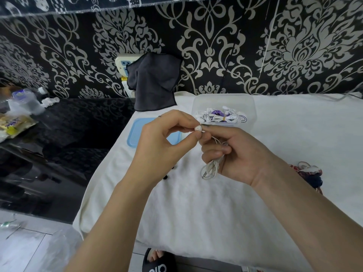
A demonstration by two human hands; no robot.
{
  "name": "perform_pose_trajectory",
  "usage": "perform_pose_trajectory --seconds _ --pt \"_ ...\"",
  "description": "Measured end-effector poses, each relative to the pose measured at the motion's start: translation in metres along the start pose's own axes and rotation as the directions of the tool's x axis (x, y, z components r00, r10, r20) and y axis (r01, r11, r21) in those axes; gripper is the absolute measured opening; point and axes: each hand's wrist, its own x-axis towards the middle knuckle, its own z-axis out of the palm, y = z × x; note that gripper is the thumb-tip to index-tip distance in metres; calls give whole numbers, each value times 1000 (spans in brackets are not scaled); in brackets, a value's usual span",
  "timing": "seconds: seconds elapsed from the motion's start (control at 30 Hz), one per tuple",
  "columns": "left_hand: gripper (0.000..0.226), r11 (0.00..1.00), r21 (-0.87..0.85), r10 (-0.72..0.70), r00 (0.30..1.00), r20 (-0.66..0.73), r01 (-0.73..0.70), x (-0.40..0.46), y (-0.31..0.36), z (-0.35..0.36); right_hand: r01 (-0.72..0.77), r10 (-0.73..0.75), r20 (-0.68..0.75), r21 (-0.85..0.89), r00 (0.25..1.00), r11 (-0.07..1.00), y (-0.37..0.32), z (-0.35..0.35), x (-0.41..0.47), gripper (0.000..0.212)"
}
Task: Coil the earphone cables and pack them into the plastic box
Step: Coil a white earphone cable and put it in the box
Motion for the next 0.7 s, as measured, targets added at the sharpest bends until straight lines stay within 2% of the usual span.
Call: perform_pose_trajectory --seconds 0.33,0.57,0.7 --pt "11 1000 -18 -11 1000 10 11 -2 8 3 19 -19 -6 -18 1000 1000 -2 -2 0 6" --pt "6 1000 -16 -27 1000 -11 27 -1 7 4 20 -21 -21 -15 1000 1000 -2 -1 0 5" --pt "7 993 -86 -78 997 4 78 1 6 4 57 -60 -46 -68 997 996 -1 0 0 4"
